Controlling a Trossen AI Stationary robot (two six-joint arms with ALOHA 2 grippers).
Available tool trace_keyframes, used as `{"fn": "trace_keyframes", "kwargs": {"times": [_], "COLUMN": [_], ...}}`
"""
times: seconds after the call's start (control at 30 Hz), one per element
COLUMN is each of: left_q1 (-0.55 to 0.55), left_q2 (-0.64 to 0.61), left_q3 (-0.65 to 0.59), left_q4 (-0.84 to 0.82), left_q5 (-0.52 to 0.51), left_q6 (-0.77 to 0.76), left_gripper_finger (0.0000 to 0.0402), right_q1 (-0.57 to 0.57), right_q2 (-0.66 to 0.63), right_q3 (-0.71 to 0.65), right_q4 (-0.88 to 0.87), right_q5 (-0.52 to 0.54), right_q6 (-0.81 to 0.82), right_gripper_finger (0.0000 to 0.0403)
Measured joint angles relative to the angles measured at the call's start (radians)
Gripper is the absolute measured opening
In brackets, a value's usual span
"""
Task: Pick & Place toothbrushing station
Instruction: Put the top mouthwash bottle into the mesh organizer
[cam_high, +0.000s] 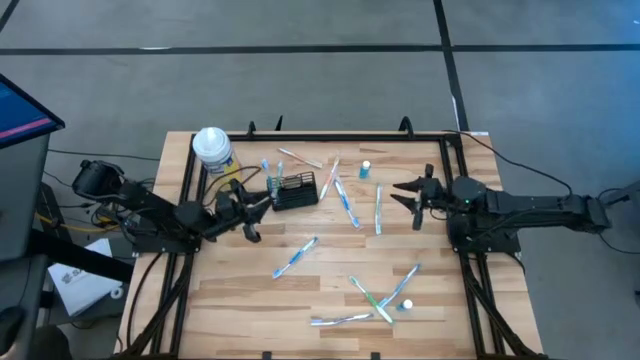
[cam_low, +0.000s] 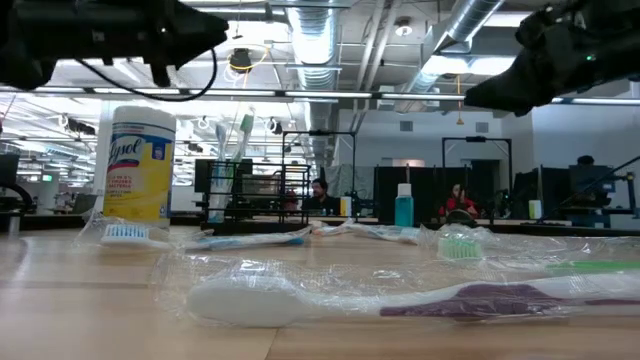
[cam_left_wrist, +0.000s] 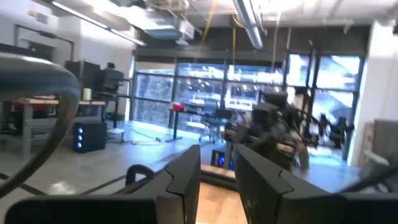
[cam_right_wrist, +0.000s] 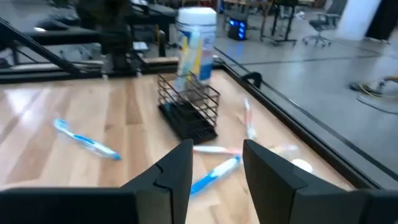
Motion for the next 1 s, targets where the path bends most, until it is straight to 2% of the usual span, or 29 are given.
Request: {"fn": "trace_keyframes", "kwargs": {"times": [0.37,0.7,1.0], "left_q1": [-0.039,-0.038,-0.038], "left_q2": [0.000,0.000,0.000], "left_q3": [0.134,0.138,0.138], "left_q4": [-0.228,-0.236,-0.236], "left_q5": [0.022,0.051,0.051], "left_q6": [0.013,0.005,0.005], "left_gripper_finger": [0.0089,0.0089,0.0089], "right_q1": [-0.146,-0.279,-0.343], "right_q2": [0.196,0.428,0.683], "right_q3": [0.118,0.312,0.532], "right_q4": [-0.094,-0.266,-0.435], "right_q5": [-0.008,-0.132,-0.174], "right_q6": [-0.054,-0.044,-0.044], "right_gripper_finger": [0.0131,0.0131,0.0131]}}
